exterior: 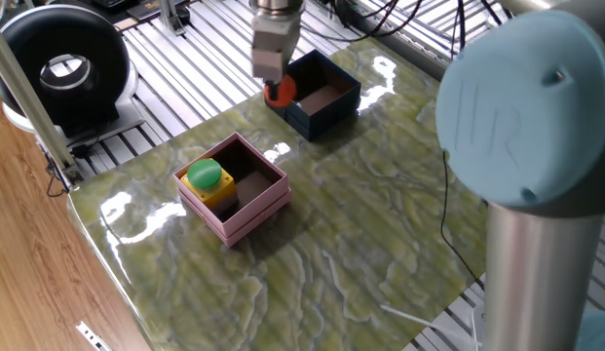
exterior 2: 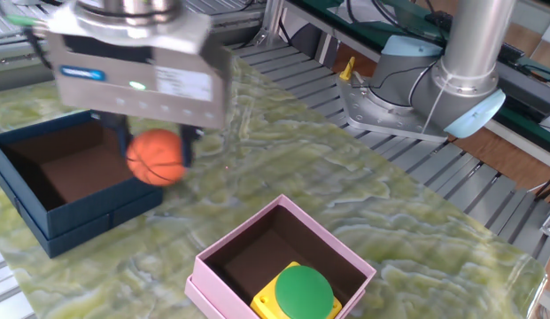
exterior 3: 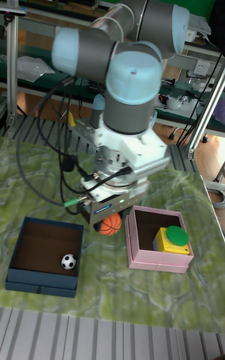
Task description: Move an object from one box to another
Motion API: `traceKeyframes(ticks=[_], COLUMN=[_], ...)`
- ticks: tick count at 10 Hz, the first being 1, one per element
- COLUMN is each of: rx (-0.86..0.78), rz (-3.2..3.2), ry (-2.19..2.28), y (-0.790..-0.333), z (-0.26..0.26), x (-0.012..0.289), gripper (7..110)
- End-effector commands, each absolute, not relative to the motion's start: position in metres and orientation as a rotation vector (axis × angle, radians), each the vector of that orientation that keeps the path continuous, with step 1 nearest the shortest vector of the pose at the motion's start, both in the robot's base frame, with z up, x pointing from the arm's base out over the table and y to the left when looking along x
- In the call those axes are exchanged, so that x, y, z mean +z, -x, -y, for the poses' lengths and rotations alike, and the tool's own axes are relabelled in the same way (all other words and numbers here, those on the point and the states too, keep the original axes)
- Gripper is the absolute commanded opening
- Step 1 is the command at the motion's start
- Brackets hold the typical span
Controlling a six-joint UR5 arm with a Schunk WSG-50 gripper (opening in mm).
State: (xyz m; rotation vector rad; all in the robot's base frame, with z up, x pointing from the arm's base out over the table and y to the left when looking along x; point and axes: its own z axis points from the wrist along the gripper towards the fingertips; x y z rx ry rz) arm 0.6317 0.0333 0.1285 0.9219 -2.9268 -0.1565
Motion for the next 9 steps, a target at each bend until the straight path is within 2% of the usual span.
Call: traceKeyframes(ticks=[1, 6, 9], rx=[-0.206, -0.368, -0.365], rz=[2.936, 2.943, 2.948], ry=[-0.806, -0.632, -0.628], y=[-0.616, -0.595, -0.601], z=[-0.078, -0.139, -0.138], x=[0.137, 0.117, 0.11], gripper=[7, 7, 7])
